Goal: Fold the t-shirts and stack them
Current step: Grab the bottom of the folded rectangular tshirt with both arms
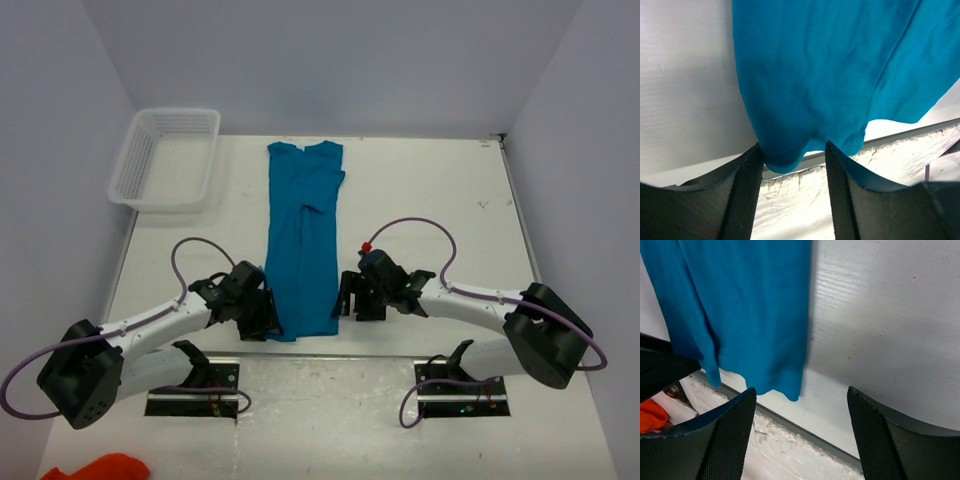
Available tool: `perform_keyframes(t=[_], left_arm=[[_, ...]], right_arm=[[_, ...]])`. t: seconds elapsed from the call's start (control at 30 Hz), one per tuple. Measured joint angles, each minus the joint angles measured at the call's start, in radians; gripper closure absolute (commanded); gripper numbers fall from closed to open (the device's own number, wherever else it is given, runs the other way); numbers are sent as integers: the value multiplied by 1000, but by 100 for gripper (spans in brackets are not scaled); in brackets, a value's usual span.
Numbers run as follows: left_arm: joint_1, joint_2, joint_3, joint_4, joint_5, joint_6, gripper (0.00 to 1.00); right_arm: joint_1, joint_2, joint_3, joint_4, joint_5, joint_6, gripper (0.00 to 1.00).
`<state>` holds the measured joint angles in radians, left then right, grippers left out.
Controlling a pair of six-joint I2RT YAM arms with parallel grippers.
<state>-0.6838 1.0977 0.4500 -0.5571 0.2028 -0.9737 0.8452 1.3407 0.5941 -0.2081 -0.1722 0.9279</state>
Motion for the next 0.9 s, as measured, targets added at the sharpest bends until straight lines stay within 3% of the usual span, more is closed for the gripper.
perform_keyframes(t=[0.37,0.9], left_arm=[[-5,-71,-21,-89,-27,-56,45],[-6,67,40,-89,-29,-64,50]], right_arm=[[1,4,0,7,-3,0,26],[1,-6,-2,8,-3,-5,26]])
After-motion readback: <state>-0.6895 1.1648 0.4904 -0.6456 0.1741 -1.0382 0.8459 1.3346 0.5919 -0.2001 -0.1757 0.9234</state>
